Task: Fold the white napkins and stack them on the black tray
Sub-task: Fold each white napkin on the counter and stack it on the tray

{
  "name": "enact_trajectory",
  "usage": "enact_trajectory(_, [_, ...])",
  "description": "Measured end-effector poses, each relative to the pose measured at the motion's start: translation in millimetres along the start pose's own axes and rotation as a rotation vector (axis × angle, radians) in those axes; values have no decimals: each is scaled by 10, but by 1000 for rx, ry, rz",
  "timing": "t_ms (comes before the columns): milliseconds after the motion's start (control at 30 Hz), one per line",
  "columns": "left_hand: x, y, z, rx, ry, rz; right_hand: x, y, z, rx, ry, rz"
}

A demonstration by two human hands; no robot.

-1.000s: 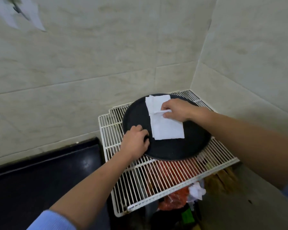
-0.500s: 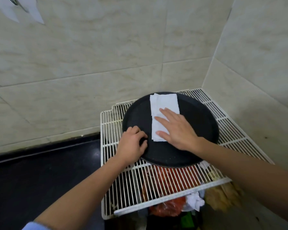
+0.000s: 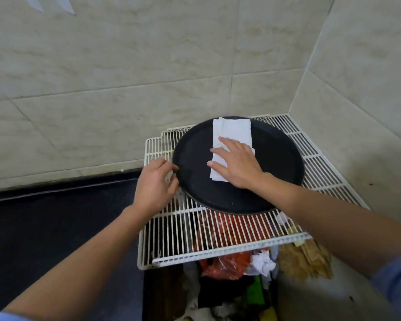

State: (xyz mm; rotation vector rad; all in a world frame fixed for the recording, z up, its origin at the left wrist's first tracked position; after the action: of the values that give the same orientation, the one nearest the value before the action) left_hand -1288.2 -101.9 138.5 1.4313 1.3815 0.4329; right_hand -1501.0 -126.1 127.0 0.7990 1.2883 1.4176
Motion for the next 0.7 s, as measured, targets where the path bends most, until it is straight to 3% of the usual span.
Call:
enact_trajectory(100, [272,234,337,-76,98,50,-93,158,413,-34,61,-140])
enact_trajectory(233, [776,662,872,-148,303,104,-229,150,1258,-70,229,-176])
enact_trajectory(533, [2508,2012,2171,-292,591,85,-186,-508,3641,-134,477,12])
enact_trajectory(700, [3828,2976,2941,-418,746,66,45,-1044,5337,-123,616,126])
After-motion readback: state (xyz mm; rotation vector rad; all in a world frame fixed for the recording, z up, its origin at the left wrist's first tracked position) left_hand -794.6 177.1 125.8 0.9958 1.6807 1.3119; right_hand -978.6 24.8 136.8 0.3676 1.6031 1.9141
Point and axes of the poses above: each hand's wrist, its own x-axis away from the middle knuckle, its own y-axis out of the back of the hand, z = x × y, the point moved 6 cm from there along -x, towards the middle knuckle, and after that the axes turned 2 degrees about y, right-handed, at the moved point
